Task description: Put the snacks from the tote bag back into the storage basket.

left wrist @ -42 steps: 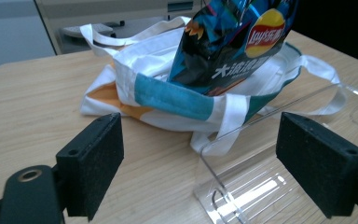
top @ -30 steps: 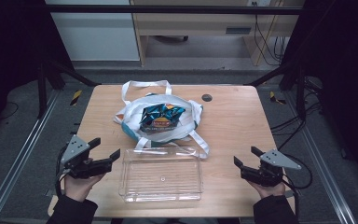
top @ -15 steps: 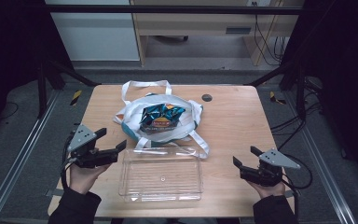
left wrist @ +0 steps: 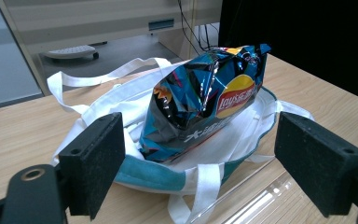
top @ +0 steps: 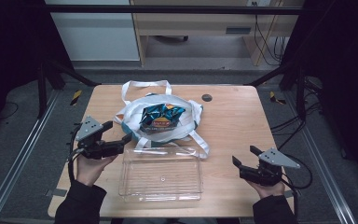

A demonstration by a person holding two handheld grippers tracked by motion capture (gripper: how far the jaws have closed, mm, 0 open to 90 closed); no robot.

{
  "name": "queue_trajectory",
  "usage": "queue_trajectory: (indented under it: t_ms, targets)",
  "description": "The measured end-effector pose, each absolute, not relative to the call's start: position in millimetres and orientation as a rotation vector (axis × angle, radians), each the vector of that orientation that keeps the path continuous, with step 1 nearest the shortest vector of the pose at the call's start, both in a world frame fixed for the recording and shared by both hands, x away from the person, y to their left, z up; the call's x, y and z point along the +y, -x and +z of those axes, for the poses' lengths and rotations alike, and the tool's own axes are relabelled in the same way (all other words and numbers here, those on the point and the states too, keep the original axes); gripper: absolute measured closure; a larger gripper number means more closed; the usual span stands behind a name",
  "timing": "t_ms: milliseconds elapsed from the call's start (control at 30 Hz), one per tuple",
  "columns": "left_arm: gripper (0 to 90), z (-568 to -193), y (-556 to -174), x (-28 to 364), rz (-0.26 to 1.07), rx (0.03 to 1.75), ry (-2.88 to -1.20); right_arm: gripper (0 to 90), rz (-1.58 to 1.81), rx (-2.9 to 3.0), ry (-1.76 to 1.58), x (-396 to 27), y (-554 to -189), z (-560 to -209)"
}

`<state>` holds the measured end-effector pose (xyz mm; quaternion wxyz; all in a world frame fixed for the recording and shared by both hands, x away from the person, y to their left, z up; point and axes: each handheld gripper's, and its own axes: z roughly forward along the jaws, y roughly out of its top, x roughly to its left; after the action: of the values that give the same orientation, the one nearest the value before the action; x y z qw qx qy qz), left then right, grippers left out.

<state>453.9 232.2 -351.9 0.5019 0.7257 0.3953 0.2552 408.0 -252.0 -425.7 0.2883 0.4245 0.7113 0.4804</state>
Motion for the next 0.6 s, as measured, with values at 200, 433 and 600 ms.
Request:
queue_trajectory:
  t_ms: [200,433,600]
  targets:
    - [16.1,-351.1,-459.5,221.9,0.619,0.94,-1.773,22.1,1.287,1.903,-1.136,-250.9,-408.3,-424.4]
    - [17.1,-349.5,-466.1,209.5,0.627,0.917,-1.806,22.2,1.289,1.902,-1.137,-251.4,-409.2,-423.9]
    - [17.7,-350.9,-469.3,203.7,0.627,0.913,-1.828,22.3,1.287,1.905,-1.138,-250.8,-409.2,-423.6]
